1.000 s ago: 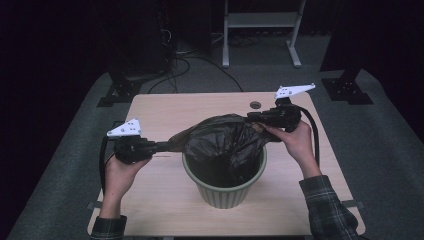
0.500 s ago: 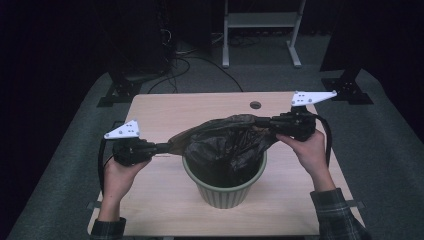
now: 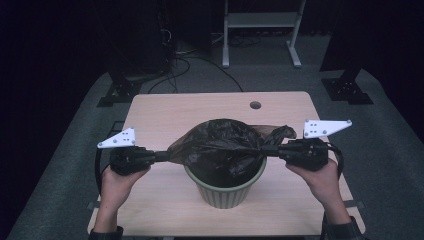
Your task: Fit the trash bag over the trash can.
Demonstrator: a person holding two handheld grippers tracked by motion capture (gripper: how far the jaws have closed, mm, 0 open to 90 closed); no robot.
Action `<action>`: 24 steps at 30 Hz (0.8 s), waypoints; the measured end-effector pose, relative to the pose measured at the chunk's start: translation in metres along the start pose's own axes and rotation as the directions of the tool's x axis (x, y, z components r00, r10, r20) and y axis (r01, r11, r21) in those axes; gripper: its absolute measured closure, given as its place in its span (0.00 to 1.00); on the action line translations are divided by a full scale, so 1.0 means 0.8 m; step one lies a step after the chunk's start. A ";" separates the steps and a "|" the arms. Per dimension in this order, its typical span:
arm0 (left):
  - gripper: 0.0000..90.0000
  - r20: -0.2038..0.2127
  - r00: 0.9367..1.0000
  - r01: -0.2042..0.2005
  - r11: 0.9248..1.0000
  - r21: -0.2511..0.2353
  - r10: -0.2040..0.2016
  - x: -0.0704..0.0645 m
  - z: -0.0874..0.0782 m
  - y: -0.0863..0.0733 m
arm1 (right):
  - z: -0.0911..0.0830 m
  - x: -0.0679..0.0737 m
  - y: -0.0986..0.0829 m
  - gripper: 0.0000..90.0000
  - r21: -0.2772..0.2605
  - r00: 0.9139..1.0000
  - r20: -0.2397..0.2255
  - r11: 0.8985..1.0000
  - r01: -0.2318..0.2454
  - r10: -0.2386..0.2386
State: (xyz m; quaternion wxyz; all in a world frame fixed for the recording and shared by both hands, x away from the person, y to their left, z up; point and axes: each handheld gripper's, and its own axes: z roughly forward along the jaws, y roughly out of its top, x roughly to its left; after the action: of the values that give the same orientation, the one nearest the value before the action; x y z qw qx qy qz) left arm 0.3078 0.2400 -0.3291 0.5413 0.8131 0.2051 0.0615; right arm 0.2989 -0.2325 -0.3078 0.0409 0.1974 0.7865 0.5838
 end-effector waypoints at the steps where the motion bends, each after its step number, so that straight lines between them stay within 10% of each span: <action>1: 1.00 0.004 1.000 0.000 1.000 0.000 0.000 -0.001 0.000 0.000 | 0.000 0.003 -0.002 1.00 0.003 1.000 -0.004 1.000 0.002 -0.002; 24: 1.00 0.080 0.996 0.030 0.999 -0.012 -0.029 -0.019 -0.003 -0.022 | -0.006 0.045 -0.066 1.00 0.059 0.996 -0.076 0.998 -0.034 0.039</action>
State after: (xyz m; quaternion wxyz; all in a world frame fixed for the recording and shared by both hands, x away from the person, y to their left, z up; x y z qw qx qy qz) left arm 0.2886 0.2418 -0.3422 0.5551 0.8083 0.1950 0.0224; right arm 0.2504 -0.2367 -0.3492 -0.0060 0.1900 0.8001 0.5689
